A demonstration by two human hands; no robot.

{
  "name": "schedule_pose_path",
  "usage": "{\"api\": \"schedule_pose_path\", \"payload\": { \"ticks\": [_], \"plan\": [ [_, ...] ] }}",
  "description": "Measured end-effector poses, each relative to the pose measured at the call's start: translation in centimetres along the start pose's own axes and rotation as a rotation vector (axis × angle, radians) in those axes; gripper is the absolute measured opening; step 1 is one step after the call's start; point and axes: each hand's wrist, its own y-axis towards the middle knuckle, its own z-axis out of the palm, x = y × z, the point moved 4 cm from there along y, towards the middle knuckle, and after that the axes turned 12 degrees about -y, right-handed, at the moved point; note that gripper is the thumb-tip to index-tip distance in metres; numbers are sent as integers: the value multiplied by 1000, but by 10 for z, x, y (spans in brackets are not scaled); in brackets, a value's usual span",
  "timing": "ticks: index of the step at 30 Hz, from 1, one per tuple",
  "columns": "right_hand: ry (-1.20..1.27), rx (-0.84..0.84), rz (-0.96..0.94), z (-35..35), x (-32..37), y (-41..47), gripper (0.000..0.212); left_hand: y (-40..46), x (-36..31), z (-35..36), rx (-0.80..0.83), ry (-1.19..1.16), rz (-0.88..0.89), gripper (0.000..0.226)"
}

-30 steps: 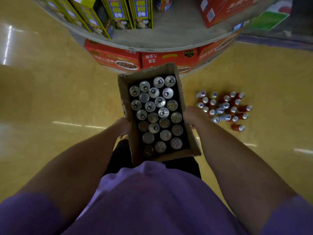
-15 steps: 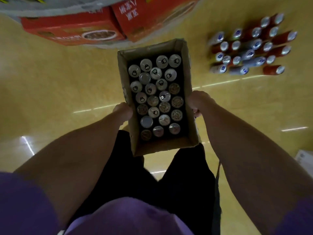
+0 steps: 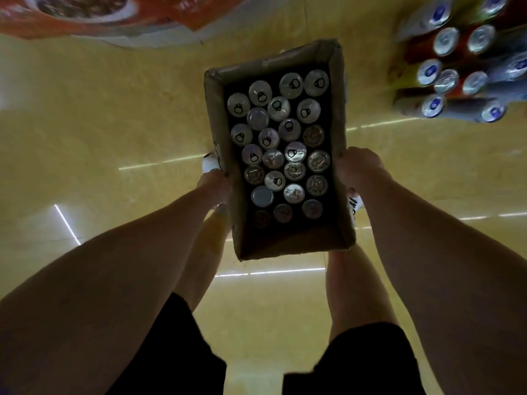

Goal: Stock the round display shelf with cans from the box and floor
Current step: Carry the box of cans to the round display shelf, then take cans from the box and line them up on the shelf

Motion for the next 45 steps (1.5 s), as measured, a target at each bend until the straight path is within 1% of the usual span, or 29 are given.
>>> {"api": "schedule_pose_path", "payload": {
  "ticks": [2, 3, 7, 10, 14, 18, 20, 22, 24, 26, 31, 37, 41, 43, 45],
  "plan": [
    [-23, -8, 5, 5, 0, 24, 27, 26, -5, 12, -6, -28, 1, 41],
    [-35, -8, -1, 8, 1, 36, 27, 38, -6, 17, -13, -43, 6, 43],
    [-21, -16, 31, 31, 2, 62, 31, 65, 1, 45, -36, -54, -15, 37],
    [21, -70, 90, 38, 0, 59, 36, 60, 8, 49, -82, -76, -38, 39],
    [55, -43, 119, 32, -3, 38, 34, 45, 8, 38, -49, -73, -52, 33],
    [52, -71, 174, 26, 3, 11, 33, 15, -2, 28, -110, -10, -78, 37],
    [55, -100, 195, 26, 11, 1, 32, 4, -13, 29, -103, 11, -14, 35],
    [84, -100, 170, 28, 26, -7, 32, -3, -26, 37, -38, -26, 154, 26],
    [156, -89, 102, 35, 41, -8, 30, -7, -34, 48, 1, -110, 274, 18],
    [215, -71, 3, 45, 55, -2, 29, -3, -38, 59, 1, -204, 336, 8],
    [213, -50, -115, 70, 70, 21, 39, 23, -37, 87, 5, -183, 367, 40],
    [225, -32, -112, 101, 69, 53, 49, 57, -35, 119, -38, -133, 352, 55],
    [274, -66, -143, 118, 72, 76, 53, 85, -40, 139, -16, -137, 385, 87],
    [320, -65, -147, 126, 74, 87, 54, 95, -43, 146, -27, -130, 402, 93],
    [348, -54, -160, 133, 75, 94, 57, 101, -45, 149, -74, -95, 406, 91]
  ]
}}
